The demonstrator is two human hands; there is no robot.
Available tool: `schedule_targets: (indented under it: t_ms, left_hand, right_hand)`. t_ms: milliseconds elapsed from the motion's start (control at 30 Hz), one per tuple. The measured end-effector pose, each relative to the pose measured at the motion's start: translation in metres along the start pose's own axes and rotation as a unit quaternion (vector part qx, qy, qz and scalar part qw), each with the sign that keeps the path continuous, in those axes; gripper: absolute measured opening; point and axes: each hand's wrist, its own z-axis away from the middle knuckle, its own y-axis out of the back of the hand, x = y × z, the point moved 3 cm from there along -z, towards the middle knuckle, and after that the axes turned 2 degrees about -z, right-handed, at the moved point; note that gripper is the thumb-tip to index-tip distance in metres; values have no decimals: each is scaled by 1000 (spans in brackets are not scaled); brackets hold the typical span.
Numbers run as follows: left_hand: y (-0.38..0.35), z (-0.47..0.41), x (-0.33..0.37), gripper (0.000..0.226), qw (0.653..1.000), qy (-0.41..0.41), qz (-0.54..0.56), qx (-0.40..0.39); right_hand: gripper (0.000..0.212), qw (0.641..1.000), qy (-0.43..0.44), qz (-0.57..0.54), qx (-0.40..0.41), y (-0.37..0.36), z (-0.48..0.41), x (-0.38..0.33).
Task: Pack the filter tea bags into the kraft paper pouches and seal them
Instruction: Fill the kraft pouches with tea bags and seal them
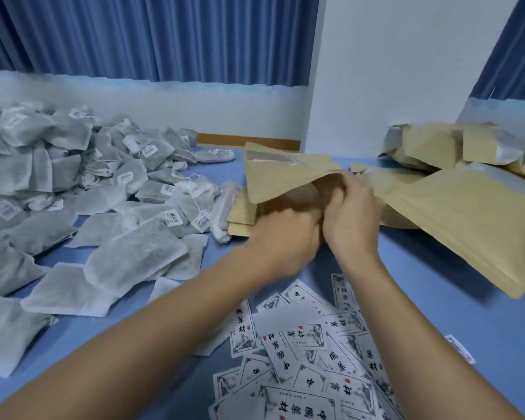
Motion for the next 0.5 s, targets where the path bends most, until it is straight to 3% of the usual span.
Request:
schedule_targets:
  t_ms: [67,133,267,300,433,500]
  left_hand:
    - [-3,34,12,23,995,-63,-18,72]
    - [-9,59,16,32,990,-125,4,68]
    - [-7,90,7,33,979,-153,54,127]
    - [-5,93,6,33,982,-150,53,106]
    - [-12,99,2,42,987,-40,13,-156]
    - [-12,102,1,34,981,-22,19,-194]
  right_hand:
    - [40,999,-25,3,26,2,0,3]
    - [42,999,-27,27,30,4,1,2]
    - [58,990,13,140,-25,0,5,-9]
    - [63,984,19,173,-45,-1,6,-10]
    - [66,965,35,243,-96,-4,9,-11]
    - [64,956,36,271,-103,-6,10,-11]
